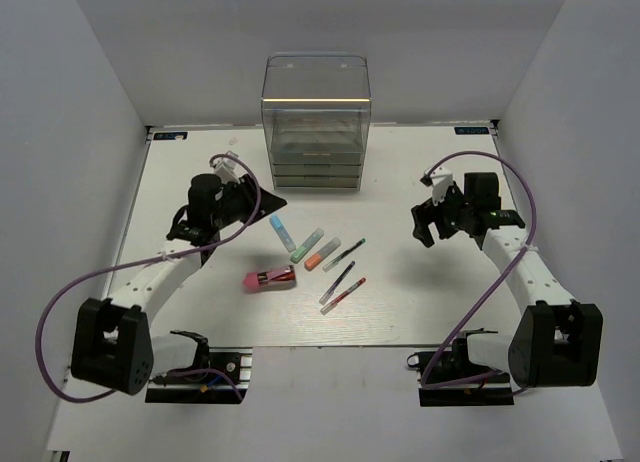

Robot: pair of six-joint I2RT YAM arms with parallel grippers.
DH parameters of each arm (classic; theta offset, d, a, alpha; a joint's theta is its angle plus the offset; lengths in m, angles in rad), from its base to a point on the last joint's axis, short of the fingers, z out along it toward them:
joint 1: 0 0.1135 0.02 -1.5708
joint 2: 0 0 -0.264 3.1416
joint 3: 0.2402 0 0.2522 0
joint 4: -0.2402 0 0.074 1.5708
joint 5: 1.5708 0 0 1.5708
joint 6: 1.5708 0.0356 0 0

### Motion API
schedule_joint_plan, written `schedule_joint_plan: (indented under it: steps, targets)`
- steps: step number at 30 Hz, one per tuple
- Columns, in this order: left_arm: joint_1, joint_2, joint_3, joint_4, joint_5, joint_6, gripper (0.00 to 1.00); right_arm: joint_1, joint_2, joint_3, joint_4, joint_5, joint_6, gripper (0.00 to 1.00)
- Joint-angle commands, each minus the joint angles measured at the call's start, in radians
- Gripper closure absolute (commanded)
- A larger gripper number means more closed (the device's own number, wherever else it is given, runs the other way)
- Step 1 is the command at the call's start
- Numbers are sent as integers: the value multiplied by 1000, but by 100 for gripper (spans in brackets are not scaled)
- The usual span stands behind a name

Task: Sort the stationery into containers
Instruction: Open the drawer

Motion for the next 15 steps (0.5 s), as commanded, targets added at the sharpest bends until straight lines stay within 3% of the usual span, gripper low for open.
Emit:
schedule_joint_plan:
  steps: [1,2,4,6,8,12,15]
  targets:
    - [-37,86,96,62,42,30,61,3,-4,30,-38,-103,-36,10]
    - [-57,109,111,87,42,30,61,6,-9,25,-38,-126,-54,10]
    - [-77,150,148,117,18,9,54,7,-24,10,-27,-194,-60,22]
    - [-100,188,148,215,-19,-48,35,7,-42,-19,-4,-237,-46,39]
    - [-112,198,93,373,-97,-133,24,9,-44,-30,35,-280,-23,46]
    - [-132,291,45,617,-222,-246,20,18,-38,-41,78,-336,21,48]
    - [-145,380,70,674,-310,-255,20,27,-36,-47,112,-341,38,45]
